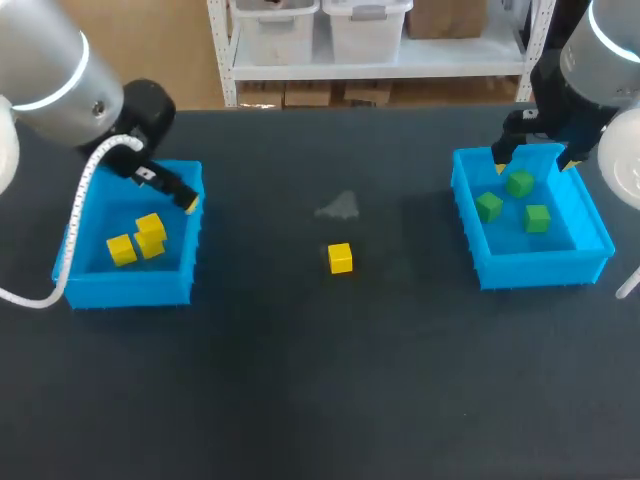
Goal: Put the green cubes in the right bin and the yellow cubes in the left bin.
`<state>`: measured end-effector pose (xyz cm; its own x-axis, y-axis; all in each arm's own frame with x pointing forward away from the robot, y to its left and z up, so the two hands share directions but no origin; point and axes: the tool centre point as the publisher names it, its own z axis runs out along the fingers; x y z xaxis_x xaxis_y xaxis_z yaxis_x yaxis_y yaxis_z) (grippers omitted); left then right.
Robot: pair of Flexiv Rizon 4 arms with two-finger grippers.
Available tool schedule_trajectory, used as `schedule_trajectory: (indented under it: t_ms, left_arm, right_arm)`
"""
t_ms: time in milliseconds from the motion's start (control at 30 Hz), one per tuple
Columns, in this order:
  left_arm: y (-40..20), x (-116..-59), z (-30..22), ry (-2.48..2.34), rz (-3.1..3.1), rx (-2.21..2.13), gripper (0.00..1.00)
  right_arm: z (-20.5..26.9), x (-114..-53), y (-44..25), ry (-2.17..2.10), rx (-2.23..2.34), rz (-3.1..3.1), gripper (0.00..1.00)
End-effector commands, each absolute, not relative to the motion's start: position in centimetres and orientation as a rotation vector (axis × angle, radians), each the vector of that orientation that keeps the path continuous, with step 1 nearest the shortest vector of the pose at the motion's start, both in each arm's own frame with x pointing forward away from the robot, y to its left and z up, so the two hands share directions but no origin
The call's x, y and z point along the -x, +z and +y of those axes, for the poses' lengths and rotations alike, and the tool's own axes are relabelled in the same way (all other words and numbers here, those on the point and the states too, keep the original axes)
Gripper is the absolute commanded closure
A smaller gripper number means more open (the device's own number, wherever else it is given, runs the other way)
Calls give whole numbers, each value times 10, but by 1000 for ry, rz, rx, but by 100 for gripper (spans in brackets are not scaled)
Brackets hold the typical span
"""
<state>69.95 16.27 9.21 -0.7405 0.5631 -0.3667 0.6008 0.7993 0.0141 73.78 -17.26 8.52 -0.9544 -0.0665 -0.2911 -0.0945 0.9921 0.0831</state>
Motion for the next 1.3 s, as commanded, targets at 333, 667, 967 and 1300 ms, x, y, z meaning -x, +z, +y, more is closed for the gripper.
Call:
schedule_trajectory:
  t_ms: [333,667,967,1300]
  left_arm:
    - [96,-728,68,-254,2534,-1166,0]
    - [92,-719,17,-282,2465,-1382,0]
    - [79,-693,-13,-290,2422,-1571,0]
    - [56,-672,-30,-261,2405,-1718,0]
  right_arm:
    - [-173,-736,86,137,116,2841,0]
    - [-173,-736,86,137,116,2841,0]
    - [-173,-736,86,137,116,2841,0]
    - [-173,-736,86,137,116,2841,0]
